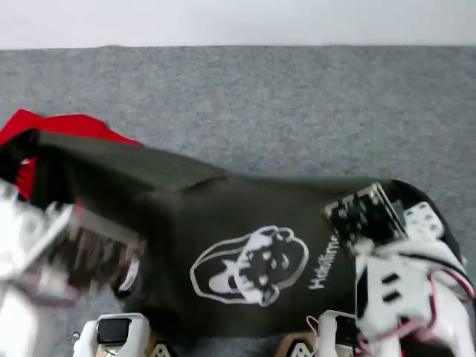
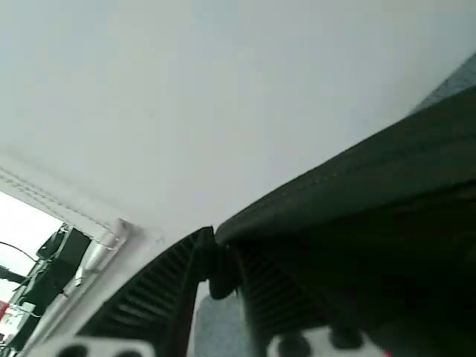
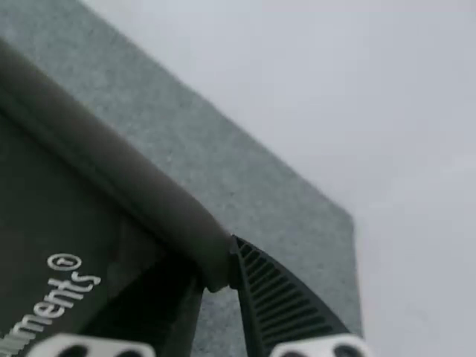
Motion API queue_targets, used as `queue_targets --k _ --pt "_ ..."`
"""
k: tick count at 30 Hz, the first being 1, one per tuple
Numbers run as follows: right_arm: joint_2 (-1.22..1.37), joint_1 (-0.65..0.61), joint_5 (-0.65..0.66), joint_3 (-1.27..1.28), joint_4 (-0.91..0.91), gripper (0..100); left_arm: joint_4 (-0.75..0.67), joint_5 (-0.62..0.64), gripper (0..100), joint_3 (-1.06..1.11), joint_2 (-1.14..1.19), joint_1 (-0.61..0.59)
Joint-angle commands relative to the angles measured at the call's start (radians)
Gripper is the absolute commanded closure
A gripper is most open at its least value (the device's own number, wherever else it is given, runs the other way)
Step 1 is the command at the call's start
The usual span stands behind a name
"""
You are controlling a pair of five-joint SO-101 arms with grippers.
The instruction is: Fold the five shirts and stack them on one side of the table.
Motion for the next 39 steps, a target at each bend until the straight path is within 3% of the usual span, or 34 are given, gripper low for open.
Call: queue_targets --k 1,11,14,19,23,29,39 --pt "0.007 0.01 0.0 0.118 -0.093 99.0 -0.18 0.068 100 0.205 0.006 -0.003" --pt "0.01 0.007 0.009 0.489 -0.581 99.0 -0.761 0.103 100 0.737 0.009 0.005" --pt "0.035 -0.025 0.075 0.582 -0.74 99.0 -0.919 0.1 100 0.858 0.011 0.005" --pt "0.186 -0.053 0.144 0.638 -1.013 99.0 -1.109 -0.023 100 0.932 0.123 0.005" --pt "0.364 -0.05 0.176 0.608 -1.194 99.0 -1.138 -0.029 100 0.831 0.272 0.009" --pt "0.636 -0.048 0.187 0.434 -1.322 99.0 -1.138 -0.031 100 0.588 0.528 0.049" --pt "1.032 -0.033 0.187 0.02 -1.356 99.0 -1.134 -0.11 100 0.137 0.918 0.086"
